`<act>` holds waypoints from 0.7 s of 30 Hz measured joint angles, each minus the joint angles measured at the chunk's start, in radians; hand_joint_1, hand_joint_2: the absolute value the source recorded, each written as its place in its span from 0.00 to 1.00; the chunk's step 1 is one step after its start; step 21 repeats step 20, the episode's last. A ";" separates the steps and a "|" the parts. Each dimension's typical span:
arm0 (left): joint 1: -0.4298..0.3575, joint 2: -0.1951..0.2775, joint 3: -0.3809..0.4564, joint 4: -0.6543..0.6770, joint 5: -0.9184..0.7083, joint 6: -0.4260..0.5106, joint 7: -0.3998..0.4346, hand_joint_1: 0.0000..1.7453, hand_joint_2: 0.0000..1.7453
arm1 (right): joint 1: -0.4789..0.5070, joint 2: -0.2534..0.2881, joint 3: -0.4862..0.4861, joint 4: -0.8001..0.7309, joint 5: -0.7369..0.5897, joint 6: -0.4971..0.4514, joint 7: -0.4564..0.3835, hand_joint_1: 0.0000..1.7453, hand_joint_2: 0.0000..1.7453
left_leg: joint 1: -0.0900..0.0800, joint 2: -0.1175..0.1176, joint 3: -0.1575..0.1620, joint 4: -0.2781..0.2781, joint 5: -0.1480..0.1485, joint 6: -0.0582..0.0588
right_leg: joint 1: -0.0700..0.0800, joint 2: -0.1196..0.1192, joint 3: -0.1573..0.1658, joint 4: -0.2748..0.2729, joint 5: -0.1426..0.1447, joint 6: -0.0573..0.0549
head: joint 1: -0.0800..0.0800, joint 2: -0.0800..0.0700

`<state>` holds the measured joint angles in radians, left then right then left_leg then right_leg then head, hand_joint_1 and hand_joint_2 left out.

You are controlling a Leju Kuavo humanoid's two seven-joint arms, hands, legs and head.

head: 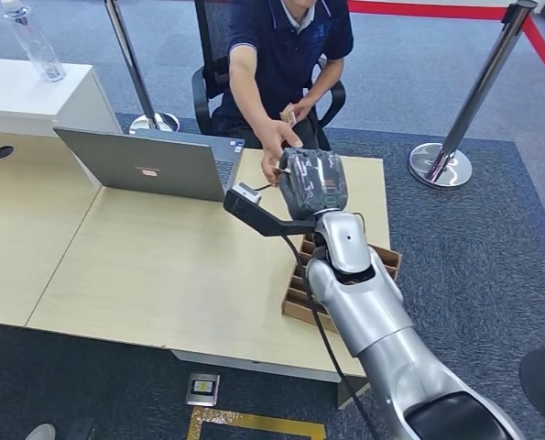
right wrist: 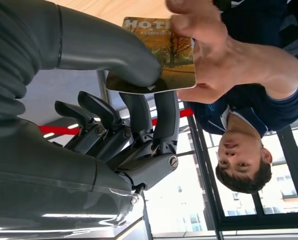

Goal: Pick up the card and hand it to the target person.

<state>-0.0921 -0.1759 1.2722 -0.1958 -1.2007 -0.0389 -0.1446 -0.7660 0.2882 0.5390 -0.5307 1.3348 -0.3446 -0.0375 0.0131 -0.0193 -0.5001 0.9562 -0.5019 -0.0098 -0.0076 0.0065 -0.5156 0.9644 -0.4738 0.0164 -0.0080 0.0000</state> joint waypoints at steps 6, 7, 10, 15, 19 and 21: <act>0.000 0.000 -0.001 0.000 -0.005 0.001 0.000 0.00 0.00 | 0.001 0.003 -0.012 0.007 0.010 -0.004 -0.004 1.00 1.00 | 0.000 0.000 0.000 0.000 0.000 0.000 | 0.000 0.000 0.000 0.000 0.000 0.000 | 0.000 0.000; 0.000 0.000 -0.001 0.000 -0.005 0.002 0.000 0.00 0.00 | 0.001 0.004 -0.014 0.007 0.012 -0.006 -0.006 1.00 1.00 | 0.000 0.000 0.000 0.000 0.000 0.000 | 0.000 0.000 0.000 0.000 0.000 0.000 | 0.000 0.000; -0.001 0.001 -0.001 0.000 -0.005 0.003 0.000 0.00 0.00 | 0.002 0.010 -0.018 0.007 0.015 -0.014 -0.008 0.26 1.00 | 0.000 0.000 0.000 0.000 0.000 0.000 | 0.000 0.000 0.000 0.000 0.000 0.000 | 0.000 0.000; 0.000 0.002 -0.001 0.000 0.001 0.004 0.000 0.00 0.00 | 0.032 0.019 -0.042 -0.016 -0.021 -0.057 -0.036 0.00 0.50 | 0.000 0.000 0.000 0.000 0.000 0.000 | 0.000 0.000 0.000 0.000 0.000 0.000 | 0.000 0.000; 0.000 0.002 -0.001 0.000 0.010 0.007 0.003 0.00 0.00 | 0.119 0.015 -0.070 -0.117 -0.044 -0.070 -0.051 0.00 0.25 | 0.000 0.000 0.000 0.000 0.000 0.000 | 0.000 0.000 0.000 -0.001 0.000 0.000 | 0.000 0.000; 0.001 0.002 -0.001 0.000 0.011 0.008 0.004 0.00 0.00 | 0.134 0.014 -0.072 -0.136 -0.046 -0.070 -0.052 0.00 0.33 | 0.000 0.000 0.000 0.000 0.000 0.000 | 0.000 0.000 0.000 -0.001 0.000 0.000 | 0.000 0.000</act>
